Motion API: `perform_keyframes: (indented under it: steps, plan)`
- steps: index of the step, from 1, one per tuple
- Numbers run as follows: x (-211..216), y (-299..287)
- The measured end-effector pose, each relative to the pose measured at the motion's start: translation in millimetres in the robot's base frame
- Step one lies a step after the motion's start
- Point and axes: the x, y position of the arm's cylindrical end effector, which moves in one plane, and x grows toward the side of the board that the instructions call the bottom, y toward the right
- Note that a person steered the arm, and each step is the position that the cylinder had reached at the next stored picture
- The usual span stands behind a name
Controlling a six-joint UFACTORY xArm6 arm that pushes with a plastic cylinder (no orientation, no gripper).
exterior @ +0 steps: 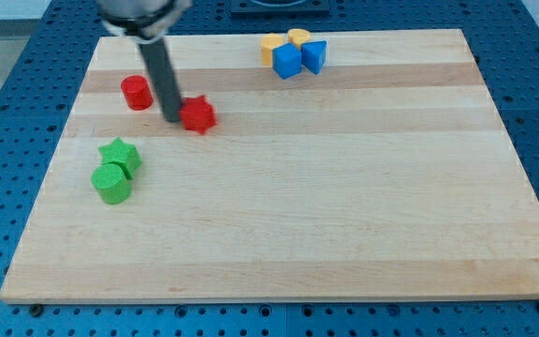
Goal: Place the red circle left to the red star
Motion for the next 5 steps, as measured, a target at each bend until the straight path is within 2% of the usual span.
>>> perform_keyframes:
  steps: [1, 2, 3, 4, 5]
  plan:
    - [5, 69]
    - [28, 118]
    - [38, 122]
    - [35, 36]
    - [11, -42]
